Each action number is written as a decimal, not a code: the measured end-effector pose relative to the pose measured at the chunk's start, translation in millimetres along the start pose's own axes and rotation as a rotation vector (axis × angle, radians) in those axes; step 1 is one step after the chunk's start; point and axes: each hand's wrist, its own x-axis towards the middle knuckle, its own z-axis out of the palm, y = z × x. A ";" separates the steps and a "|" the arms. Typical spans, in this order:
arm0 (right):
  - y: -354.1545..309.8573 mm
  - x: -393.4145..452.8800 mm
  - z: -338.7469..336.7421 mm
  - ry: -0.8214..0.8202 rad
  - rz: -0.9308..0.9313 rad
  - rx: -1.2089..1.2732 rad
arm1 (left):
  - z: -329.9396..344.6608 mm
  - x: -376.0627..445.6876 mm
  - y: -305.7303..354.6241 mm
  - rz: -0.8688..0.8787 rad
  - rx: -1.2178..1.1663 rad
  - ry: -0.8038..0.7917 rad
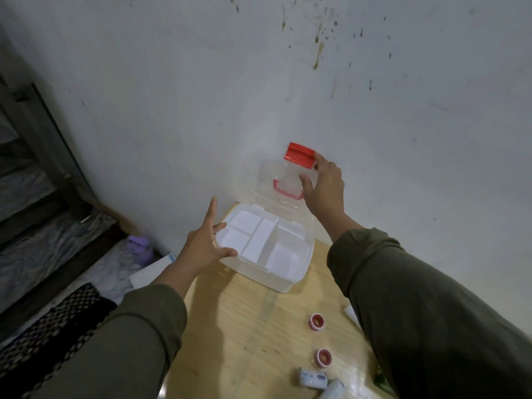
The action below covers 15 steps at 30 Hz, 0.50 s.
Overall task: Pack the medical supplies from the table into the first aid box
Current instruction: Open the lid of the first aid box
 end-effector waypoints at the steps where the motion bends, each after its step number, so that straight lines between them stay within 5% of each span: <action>1: -0.1 -0.7 -1.0 -0.005 -0.005 -0.015 | 0.0 -0.3 0.5 0.002 0.005 -0.001; 15: 4.8 -43.4 -27.4 0.038 -0.001 -0.137 | -3.2 -12.2 13.7 0.157 0.164 -0.054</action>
